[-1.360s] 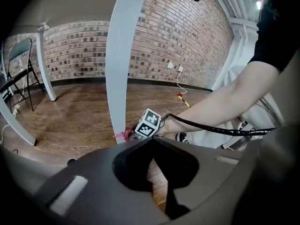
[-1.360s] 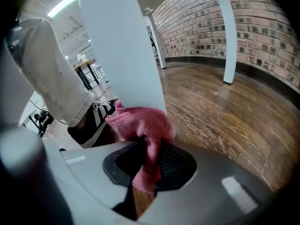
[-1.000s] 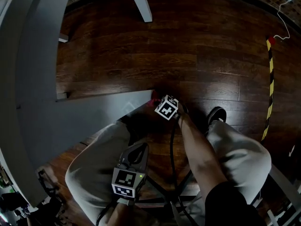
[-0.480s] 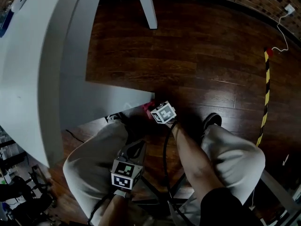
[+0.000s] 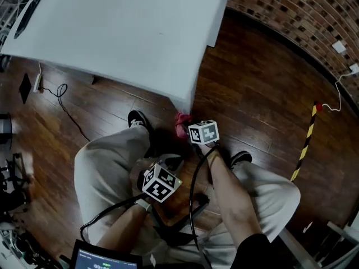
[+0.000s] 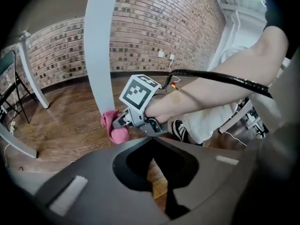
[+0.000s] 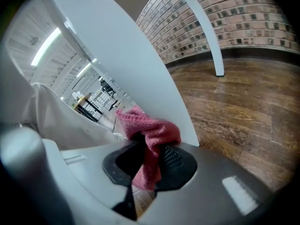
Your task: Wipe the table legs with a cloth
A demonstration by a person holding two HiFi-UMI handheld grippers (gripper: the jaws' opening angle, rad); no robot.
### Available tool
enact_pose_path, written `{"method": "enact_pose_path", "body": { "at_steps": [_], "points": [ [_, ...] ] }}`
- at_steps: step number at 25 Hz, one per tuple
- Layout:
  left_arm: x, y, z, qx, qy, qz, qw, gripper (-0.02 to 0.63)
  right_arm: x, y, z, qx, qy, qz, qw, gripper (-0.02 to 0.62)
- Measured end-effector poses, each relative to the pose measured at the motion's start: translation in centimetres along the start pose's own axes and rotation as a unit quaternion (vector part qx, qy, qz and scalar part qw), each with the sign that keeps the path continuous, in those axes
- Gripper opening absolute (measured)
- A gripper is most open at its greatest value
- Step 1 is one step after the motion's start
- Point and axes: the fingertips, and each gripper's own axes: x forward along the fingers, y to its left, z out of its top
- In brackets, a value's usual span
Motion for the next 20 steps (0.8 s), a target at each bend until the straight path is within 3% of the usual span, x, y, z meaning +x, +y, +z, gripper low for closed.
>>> {"method": "enact_pose_path", "body": {
  "at_steps": [5,11,20],
  "points": [
    [1.0,-1.7,1.3,0.010,-0.005,-0.008,0.9999,0.002,-3.1,2.4,3.3,-0.028,-0.003,0.010,1.000,0.051],
    [0.8,-3.4,1.5,0.032,-0.006,-0.029,0.9990,0.002,-7.7,4.7,6.7,-0.037,-0.034,-0.012,0.999,0.051],
    [-1.1,-3.1,2.7,0.022,-0.029,-0.012,0.9993,0.002,-11.5,10.4,11.0,-0.076,-0.048,-0.003,0.996,0.051]
  ]
}}
